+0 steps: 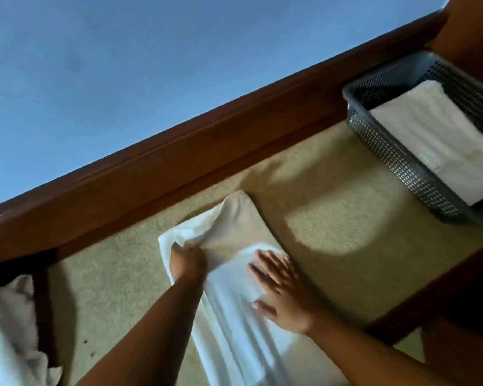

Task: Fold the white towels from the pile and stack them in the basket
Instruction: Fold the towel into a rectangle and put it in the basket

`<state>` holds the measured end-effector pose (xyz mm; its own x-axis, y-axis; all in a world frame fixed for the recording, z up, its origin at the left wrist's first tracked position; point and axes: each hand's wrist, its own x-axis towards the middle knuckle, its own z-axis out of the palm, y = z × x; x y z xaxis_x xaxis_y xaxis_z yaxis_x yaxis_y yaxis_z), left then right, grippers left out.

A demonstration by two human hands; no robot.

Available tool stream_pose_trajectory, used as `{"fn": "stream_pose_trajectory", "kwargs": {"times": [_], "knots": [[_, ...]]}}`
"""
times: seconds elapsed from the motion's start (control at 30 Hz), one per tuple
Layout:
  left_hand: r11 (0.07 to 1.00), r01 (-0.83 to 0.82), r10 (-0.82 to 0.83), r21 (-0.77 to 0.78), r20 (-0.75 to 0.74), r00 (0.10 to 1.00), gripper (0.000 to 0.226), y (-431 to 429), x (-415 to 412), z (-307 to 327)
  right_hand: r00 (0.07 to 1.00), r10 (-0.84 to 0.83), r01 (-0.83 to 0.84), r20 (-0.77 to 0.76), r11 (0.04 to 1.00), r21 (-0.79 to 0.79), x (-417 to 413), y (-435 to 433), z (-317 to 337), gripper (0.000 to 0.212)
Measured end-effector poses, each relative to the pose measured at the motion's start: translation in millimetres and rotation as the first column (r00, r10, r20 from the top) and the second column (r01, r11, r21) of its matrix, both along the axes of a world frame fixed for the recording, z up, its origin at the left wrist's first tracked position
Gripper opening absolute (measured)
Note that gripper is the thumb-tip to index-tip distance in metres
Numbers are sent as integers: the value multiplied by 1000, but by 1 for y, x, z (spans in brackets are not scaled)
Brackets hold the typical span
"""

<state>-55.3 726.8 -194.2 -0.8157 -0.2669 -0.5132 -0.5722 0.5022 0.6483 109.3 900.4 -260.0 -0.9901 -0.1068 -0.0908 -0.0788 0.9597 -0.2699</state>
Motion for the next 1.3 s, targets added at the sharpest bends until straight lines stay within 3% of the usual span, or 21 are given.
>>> {"fn": "stream_pose_trajectory", "kwargs": {"times": [0.07, 0.13, 0.3, 0.43, 0.53, 0.6, 0.67, 0.8, 0.93, 1.1, 1.3], "knots": [[997, 13, -17, 72, 61, 998, 30, -24, -7, -12, 1000, -2, 2, -2, 1000, 13, -42, 0, 1, 77], [994, 39, -47, 99, 84, 995, 16, -37, -15, -21, 1000, -28, 28, -3, 1000, 9, -86, -6, -1, 79], [979, -72, 38, 192, 175, 984, 8, -39, -31, -26, 997, 0, -2, 71, 999, 36, -154, -21, -12, 81], [987, 83, -99, -140, -114, 989, 31, -42, -9, -16, 998, -58, 57, 39, 998, 19, -148, -25, -2, 80], [975, 77, -107, -210, -133, 985, 69, -51, 31, -21, 969, -245, 245, 25, 969, -4, -101, -22, 2, 82], [996, 5, -14, -93, -98, 995, 83, -61, 63, -26, 888, -455, 458, 71, 888, -39, -56, -20, 5, 86], [999, -51, 52, 12, -73, 996, 81, -70, 98, -29, 807, -579, 590, 118, 802, -97, -8, -18, 8, 89], [993, -62, 54, 103, 79, 995, 71, -80, 176, -31, 773, -610, 634, 174, 732, -249, 82, -19, 5, 92], [992, 92, -108, 83, 223, 969, 75, -84, 245, -29, 662, -651, 744, 372, 512, -428, 133, -13, 30, 71], [981, 135, -168, 142, 252, 953, 42, -83, 294, -13, 493, -657, 839, 570, 186, -512, 178, 0, 43, 49], [967, 60, -147, 247, 350, 925, 43, -87, 341, -26, 468, -576, 873, 670, 183, -452, 230, -5, 24, 43]]}}
